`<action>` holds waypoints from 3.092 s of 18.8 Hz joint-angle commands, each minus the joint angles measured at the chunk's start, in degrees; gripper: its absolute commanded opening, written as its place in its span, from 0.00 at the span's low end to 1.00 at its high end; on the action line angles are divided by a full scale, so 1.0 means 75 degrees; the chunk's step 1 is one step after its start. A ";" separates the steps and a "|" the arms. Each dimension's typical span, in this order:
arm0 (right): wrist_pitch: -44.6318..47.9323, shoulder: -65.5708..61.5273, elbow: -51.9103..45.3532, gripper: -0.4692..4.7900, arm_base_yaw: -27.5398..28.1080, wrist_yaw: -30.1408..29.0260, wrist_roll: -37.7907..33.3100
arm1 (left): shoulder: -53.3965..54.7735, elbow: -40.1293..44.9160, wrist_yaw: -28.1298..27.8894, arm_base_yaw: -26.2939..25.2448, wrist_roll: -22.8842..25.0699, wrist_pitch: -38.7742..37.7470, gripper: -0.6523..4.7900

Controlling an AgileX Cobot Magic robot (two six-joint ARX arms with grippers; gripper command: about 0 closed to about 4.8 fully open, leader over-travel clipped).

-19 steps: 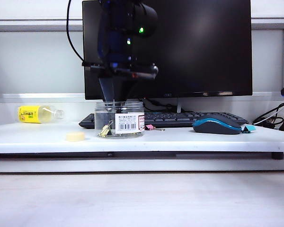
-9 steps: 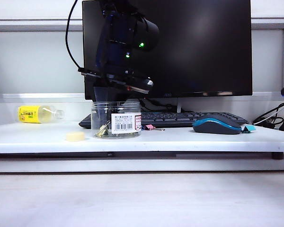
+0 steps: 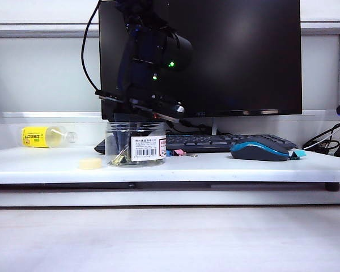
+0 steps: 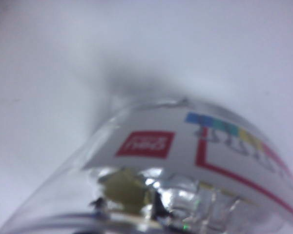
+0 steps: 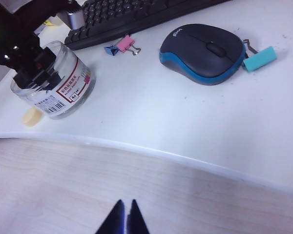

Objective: Take the clips out of the round transparent plastic box and place them on the table.

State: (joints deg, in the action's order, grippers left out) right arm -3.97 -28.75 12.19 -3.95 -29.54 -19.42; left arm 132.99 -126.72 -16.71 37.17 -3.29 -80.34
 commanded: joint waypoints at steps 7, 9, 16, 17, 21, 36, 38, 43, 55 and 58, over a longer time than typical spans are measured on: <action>0.0108 0.0012 0.0026 0.13 0.0003 0.0079 0.0032 | 0.0216 -0.0009 0.0000 0.0006 -0.0023 0.0405 0.32; 0.0102 0.0012 0.0026 0.13 0.0000 0.0134 0.0032 | 0.0216 -0.0026 -0.0006 0.0012 -0.0023 0.0455 0.32; 0.0102 0.0012 0.0026 0.13 0.0003 0.0154 0.0032 | 0.0207 -0.0026 -0.0032 0.0012 -0.0023 0.0478 0.27; 0.0099 0.0012 0.0026 0.13 0.0000 0.0154 0.0032 | 0.0207 -0.0026 -0.0032 0.0017 -0.0023 0.0498 0.27; 0.0099 0.0012 0.0026 0.13 0.0000 0.0154 0.0032 | 0.0099 -0.0023 -0.0233 0.0029 -0.0026 0.0458 0.27; 0.0096 0.0012 0.0026 0.13 0.0000 0.0152 0.0029 | -0.0527 -0.0006 -0.0189 0.0026 -0.0108 0.0542 0.29; 0.0096 0.0012 0.0026 0.13 0.0000 0.0152 0.0029 | -0.0495 -0.0003 0.0038 0.0017 -0.0114 0.0583 0.39; 0.0090 0.0012 0.0026 0.13 0.0000 0.0152 0.0029 | -0.0233 -0.0006 0.0157 0.0012 -0.0108 0.0574 0.42; 0.0099 0.0012 0.0026 0.13 0.0003 0.0157 0.0029 | 0.0396 -0.0006 0.0204 0.0000 -0.0017 0.0568 0.41; 0.0099 0.0012 0.0026 0.13 0.0003 0.0157 0.0032 | 0.0510 -0.0006 0.0204 0.0003 -0.0017 0.0565 0.32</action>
State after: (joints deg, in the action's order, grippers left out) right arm -3.99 -28.77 12.19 -3.95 -28.45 -19.42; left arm 134.52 -127.94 -14.44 37.17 -3.49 -76.47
